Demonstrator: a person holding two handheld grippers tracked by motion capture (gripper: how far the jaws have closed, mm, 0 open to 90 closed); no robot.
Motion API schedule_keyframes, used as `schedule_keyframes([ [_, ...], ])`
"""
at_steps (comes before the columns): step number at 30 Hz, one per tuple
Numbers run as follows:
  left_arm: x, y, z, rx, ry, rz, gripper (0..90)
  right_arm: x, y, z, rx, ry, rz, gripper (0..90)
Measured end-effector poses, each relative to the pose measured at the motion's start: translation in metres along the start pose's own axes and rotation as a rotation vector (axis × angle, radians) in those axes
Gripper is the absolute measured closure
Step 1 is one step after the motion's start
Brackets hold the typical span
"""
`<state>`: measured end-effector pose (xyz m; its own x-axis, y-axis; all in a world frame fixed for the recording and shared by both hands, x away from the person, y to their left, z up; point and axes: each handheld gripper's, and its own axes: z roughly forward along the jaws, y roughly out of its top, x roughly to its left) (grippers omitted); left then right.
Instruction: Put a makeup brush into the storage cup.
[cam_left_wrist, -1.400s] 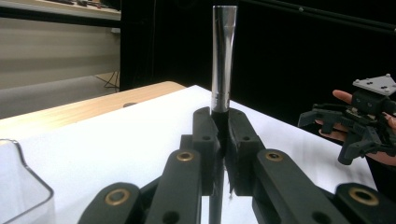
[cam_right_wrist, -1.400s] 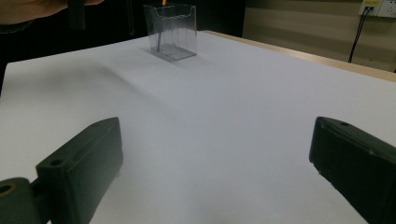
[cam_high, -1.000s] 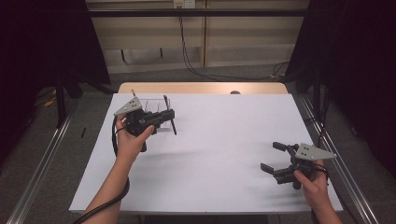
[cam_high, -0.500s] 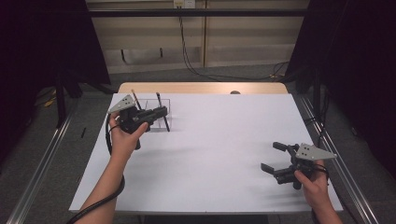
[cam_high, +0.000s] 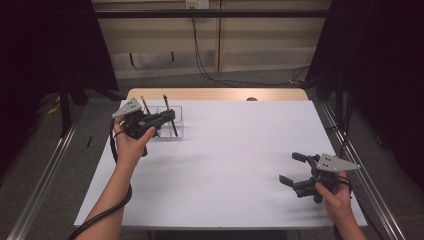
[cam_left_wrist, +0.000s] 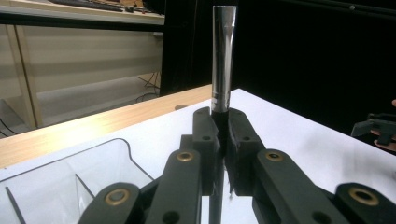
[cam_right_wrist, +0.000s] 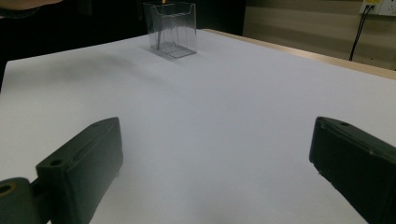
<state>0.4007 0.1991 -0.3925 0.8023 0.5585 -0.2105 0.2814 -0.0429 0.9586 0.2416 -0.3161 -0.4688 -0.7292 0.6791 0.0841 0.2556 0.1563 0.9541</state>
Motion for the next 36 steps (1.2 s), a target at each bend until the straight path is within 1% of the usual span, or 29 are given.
schedule_keyframes([
  [6,0.002,0.005,0.001,-0.001,0.008,0.006,83.8,0.000,0.000,0.000,-0.004,-0.001,-0.001,2.0],
  [8,0.003,0.007,0.001,0.005,0.013,0.010,83.7,0.000,0.000,0.000,-0.004,-0.001,-0.001,2.0],
  [11,0.005,0.010,0.000,-0.005,0.019,0.006,83.8,0.000,0.000,-0.001,-0.001,-0.001,-0.002,2.0],
  [14,0.008,0.012,-0.001,0.003,0.022,0.009,83.8,0.000,0.000,0.000,-0.001,0.001,-0.004,2.0],
  [16,0.009,0.013,-0.001,0.001,0.032,0.009,83.7,0.000,0.000,0.000,0.001,0.001,-0.004,2.0],
  [20,0.012,0.016,-0.003,-0.002,0.038,0.008,83.8,0.000,0.000,0.000,-0.002,0.005,-0.003,1.9],
  [28,0.016,0.018,-0.005,0.003,0.056,0.006,83.8,0.000,0.000,0.000,0.000,0.006,-0.006,1.9],
  [36,0.020,0.023,-0.007,0.001,0.070,0.010,83.8,0.000,0.000,0.000,0.000,0.005,-0.006,1.9],
])
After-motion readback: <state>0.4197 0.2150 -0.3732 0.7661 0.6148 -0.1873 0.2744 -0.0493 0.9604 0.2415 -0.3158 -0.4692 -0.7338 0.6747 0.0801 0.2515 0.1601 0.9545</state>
